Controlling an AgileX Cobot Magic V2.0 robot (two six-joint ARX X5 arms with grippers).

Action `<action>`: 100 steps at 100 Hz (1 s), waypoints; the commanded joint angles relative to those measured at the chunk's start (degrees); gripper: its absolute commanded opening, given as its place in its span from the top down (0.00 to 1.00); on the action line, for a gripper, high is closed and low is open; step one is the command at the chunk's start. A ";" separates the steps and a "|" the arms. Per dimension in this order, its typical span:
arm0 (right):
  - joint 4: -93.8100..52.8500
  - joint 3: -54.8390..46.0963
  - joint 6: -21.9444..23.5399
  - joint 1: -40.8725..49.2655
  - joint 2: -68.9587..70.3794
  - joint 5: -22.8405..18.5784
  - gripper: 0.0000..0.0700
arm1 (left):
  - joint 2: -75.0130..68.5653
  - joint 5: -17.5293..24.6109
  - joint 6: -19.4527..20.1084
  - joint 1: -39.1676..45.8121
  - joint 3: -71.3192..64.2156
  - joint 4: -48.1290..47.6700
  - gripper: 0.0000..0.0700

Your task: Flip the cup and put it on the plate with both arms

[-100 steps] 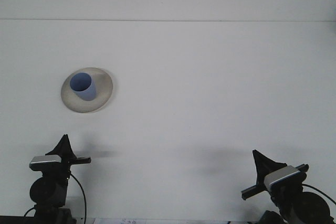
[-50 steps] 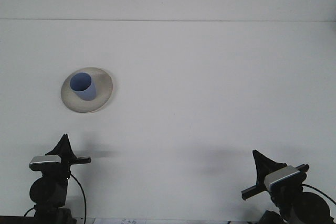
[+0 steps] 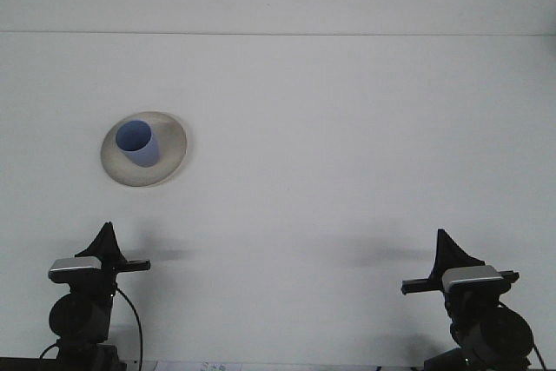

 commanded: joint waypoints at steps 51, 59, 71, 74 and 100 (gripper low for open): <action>16.46 -21.05 -0.07 -18.27 -5.49 -13.88 0.99 | -0.13 -0.13 0.33 -0.02 -1.09 0.55 0.98; 16.55 -21.05 0.46 -18.25 -5.49 -13.86 0.99 | -0.13 -0.13 0.33 -0.02 -1.09 0.55 0.98; 16.57 -21.05 0.46 -18.25 -5.49 -13.84 0.99 | -0.13 -0.13 0.33 -0.02 -1.09 0.55 0.98; 16.57 -21.05 0.46 -18.25 -5.49 -13.81 0.99 | -0.13 -0.13 0.33 -0.02 -1.09 0.57 0.98; 16.57 -21.05 0.46 -18.25 -5.49 -13.84 0.99 | -0.13 -0.13 0.33 -0.02 -1.09 0.57 0.98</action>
